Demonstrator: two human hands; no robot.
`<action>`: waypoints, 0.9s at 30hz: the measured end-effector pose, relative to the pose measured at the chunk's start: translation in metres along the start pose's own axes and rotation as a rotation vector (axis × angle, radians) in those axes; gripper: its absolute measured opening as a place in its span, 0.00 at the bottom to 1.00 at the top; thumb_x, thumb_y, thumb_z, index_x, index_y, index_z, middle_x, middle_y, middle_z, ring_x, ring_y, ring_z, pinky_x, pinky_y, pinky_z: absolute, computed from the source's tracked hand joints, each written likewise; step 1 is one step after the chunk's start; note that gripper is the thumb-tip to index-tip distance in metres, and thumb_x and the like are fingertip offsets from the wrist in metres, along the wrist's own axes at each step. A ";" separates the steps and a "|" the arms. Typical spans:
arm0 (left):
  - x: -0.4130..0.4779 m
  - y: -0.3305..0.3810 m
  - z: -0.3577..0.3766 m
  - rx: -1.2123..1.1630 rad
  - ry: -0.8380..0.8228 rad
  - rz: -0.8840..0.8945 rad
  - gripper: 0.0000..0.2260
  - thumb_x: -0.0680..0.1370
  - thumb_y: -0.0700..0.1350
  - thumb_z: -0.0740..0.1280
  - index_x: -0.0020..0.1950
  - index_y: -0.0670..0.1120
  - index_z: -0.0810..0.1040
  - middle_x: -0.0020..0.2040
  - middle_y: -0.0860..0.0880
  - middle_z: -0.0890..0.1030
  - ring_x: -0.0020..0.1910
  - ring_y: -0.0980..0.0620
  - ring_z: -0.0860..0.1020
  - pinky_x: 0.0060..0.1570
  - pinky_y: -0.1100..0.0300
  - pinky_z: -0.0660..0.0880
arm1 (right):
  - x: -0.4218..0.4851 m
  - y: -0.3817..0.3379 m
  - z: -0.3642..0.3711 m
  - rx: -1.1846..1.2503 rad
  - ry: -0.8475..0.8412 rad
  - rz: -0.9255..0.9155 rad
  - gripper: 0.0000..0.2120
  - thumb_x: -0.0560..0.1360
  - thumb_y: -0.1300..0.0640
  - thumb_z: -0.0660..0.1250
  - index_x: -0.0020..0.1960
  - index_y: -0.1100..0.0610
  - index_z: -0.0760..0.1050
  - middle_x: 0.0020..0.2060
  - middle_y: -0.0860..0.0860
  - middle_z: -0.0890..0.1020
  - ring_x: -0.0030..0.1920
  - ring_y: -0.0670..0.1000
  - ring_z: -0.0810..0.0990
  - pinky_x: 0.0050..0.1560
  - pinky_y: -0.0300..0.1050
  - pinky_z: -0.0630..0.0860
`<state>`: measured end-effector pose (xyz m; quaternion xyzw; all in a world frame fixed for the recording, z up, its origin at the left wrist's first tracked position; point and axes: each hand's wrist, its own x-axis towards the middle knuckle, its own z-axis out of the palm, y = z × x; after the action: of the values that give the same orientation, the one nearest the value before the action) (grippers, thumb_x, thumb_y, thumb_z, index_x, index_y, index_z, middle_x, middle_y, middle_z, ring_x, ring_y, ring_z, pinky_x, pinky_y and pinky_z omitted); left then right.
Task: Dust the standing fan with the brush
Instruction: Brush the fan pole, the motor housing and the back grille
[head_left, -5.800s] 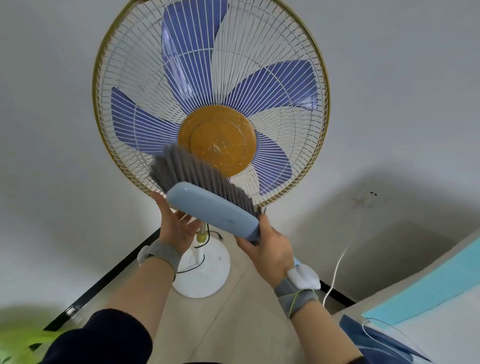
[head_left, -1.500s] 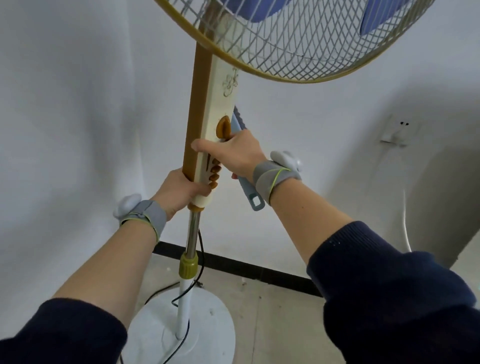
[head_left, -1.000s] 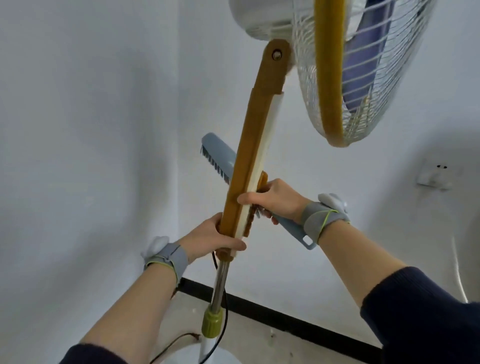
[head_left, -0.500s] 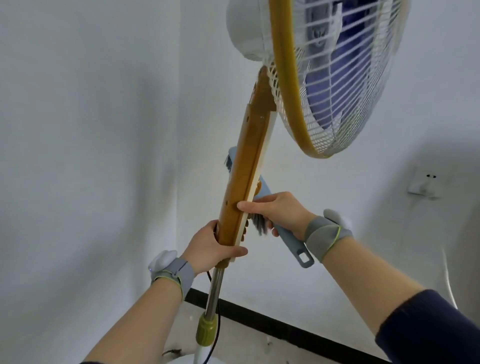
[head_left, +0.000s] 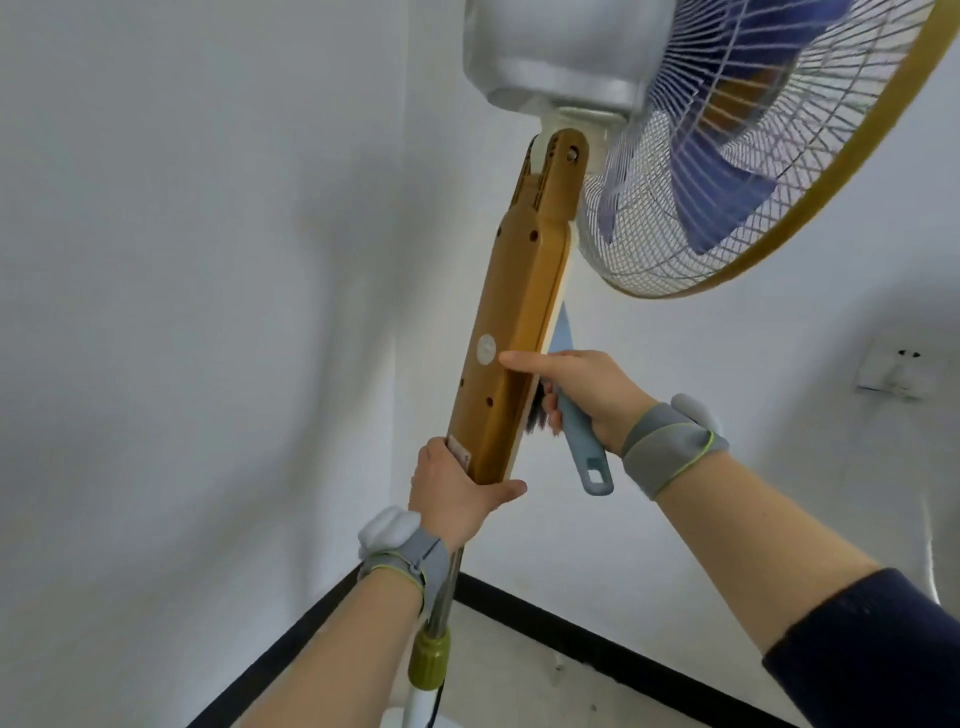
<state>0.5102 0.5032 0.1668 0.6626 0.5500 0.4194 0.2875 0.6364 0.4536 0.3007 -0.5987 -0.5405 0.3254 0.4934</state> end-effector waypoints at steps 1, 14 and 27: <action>-0.001 0.002 -0.007 0.010 -0.058 0.002 0.42 0.56 0.68 0.75 0.62 0.51 0.64 0.54 0.51 0.73 0.49 0.51 0.78 0.43 0.56 0.81 | -0.001 -0.002 0.003 -0.036 0.004 -0.005 0.24 0.65 0.39 0.74 0.47 0.58 0.77 0.37 0.55 0.80 0.32 0.51 0.77 0.32 0.40 0.77; 0.011 -0.001 -0.039 -0.072 -0.354 0.063 0.35 0.65 0.54 0.79 0.65 0.55 0.63 0.57 0.55 0.75 0.53 0.54 0.76 0.46 0.60 0.80 | 0.014 0.004 0.014 -0.323 0.004 -0.048 0.27 0.64 0.40 0.75 0.54 0.55 0.72 0.44 0.53 0.80 0.39 0.54 0.79 0.35 0.43 0.79; -0.010 0.010 0.001 -0.131 0.184 -0.066 0.26 0.68 0.48 0.75 0.54 0.52 0.60 0.55 0.49 0.75 0.46 0.50 0.74 0.45 0.58 0.75 | 0.029 -0.005 0.004 -0.324 -0.105 -0.077 0.26 0.65 0.44 0.76 0.53 0.61 0.78 0.47 0.62 0.83 0.35 0.57 0.78 0.32 0.43 0.77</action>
<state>0.5153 0.4910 0.1722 0.5826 0.5669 0.5037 0.2924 0.6372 0.4826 0.3082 -0.6314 -0.6337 0.2456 0.3735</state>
